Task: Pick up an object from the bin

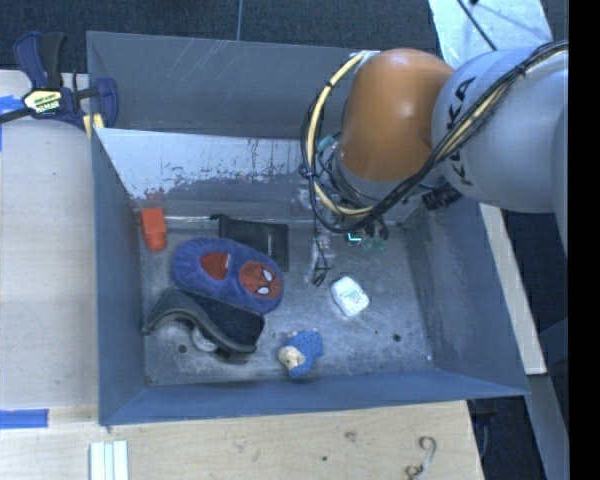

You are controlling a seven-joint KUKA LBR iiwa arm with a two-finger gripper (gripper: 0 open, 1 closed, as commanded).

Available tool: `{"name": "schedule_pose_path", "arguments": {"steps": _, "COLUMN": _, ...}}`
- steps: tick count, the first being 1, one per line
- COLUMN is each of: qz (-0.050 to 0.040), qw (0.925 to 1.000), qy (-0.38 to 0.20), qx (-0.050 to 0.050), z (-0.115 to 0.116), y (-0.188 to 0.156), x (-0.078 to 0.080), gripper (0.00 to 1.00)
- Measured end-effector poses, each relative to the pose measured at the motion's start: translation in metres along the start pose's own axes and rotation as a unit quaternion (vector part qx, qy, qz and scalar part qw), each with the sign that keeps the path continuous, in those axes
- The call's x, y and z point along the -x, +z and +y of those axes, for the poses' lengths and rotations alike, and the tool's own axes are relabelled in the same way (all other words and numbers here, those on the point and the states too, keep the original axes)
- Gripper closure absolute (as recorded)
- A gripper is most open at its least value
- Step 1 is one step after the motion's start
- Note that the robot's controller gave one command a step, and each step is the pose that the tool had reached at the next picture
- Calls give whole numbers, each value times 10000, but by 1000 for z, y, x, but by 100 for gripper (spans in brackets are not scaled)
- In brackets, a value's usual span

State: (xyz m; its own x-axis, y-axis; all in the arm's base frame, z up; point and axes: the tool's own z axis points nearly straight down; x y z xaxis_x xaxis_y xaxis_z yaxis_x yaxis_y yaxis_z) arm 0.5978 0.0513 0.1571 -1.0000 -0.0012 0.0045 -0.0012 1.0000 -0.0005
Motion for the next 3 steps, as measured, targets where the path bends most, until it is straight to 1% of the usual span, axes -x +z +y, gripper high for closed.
{"name": "schedule_pose_path", "arguments": {"steps": 1, "qz": 2, "qw": 9995, "qy": -303, "qx": 6, "z": 66, "y": 77, "x": -5, "gripper": 0}}
{"name": "schedule_pose_path", "arguments": {"steps": 2, "qz": -78, "qw": 9996, "qy": -261, "qx": 4, "z": 62, "y": 70, "x": 0, "gripper": 100}}
{"name": "schedule_pose_path", "arguments": {"steps": 3, "qz": -96, "qw": 9997, "qy": -216, "qx": 6, "z": 76, "y": 13, "x": -14, "gripper": 100}}
